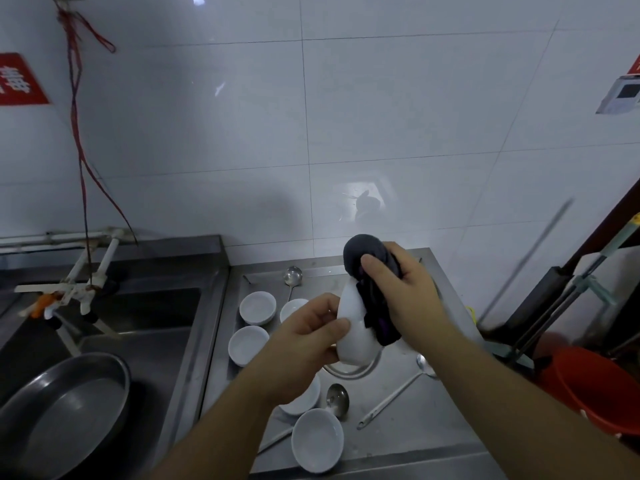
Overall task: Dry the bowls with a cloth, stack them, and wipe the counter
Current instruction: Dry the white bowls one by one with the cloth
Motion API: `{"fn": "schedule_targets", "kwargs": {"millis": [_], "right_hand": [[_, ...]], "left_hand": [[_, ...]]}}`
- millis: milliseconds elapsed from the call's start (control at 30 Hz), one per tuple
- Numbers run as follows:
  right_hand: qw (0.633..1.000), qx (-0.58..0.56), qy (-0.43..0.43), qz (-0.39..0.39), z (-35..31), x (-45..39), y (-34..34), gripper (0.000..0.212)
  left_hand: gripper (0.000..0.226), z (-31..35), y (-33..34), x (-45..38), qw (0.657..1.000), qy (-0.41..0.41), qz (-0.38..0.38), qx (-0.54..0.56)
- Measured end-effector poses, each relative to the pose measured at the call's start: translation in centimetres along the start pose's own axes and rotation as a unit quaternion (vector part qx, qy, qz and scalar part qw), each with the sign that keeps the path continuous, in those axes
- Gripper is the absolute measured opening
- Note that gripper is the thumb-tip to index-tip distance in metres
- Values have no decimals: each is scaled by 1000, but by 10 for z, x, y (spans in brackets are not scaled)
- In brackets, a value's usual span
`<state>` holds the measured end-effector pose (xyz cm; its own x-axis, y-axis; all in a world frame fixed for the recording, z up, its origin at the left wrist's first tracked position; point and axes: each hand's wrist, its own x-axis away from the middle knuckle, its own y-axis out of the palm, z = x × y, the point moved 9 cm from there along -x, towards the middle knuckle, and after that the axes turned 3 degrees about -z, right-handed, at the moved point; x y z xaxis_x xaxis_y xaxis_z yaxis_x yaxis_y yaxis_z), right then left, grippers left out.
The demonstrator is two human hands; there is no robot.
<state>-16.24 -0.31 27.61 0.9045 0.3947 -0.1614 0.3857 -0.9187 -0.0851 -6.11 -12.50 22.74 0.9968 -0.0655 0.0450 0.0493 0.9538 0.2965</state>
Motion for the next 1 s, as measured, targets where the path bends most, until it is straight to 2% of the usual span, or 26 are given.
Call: {"fn": "schedule_targets", "kwargs": {"millis": [100, 267, 367, 467, 567, 633, 733, 800, 833, 900, 1000], "right_hand": [[986, -138, 83, 44, 26, 3, -8, 27], [914, -331, 227, 58, 68, 25, 4, 44], [876, -402, 261, 43, 78, 34, 18, 42], [847, -462, 260, 33, 79, 35, 26, 41], [854, -455, 251, 32, 75, 30, 22, 43], [869, -426, 249, 32, 71, 26, 15, 45], [893, -372, 249, 41, 66, 18, 4, 45], [899, -360, 244, 47, 62, 16, 1, 41], [898, -362, 246, 48, 61, 16, 2, 35], [888, -369, 269, 52, 63, 21, 9, 31], [872, -385, 298, 50, 65, 28, 23, 42]], "left_hand": [[29, 3, 0, 2, 999, 16, 7, 29], [30, 9, 1, -2, 998, 40, 26, 37], [25, 11, 6, -9, 996, 55, 46, 54], [25, 15, 13, -15, 995, 85, 56, 1], [26, 15, 20, -18, 994, 92, 33, -49], [34, 16, 20, -18, 996, 82, 17, -43], [49, 23, 15, -17, 998, 46, 6, 44], [39, 27, 8, -19, 992, 21, 23, 120], [31, 29, 4, -20, 991, 18, 38, 123], [26, 29, 1, -20, 994, 28, 41, 97], [30, 30, 8, -16, 997, 70, 22, 16]]}}
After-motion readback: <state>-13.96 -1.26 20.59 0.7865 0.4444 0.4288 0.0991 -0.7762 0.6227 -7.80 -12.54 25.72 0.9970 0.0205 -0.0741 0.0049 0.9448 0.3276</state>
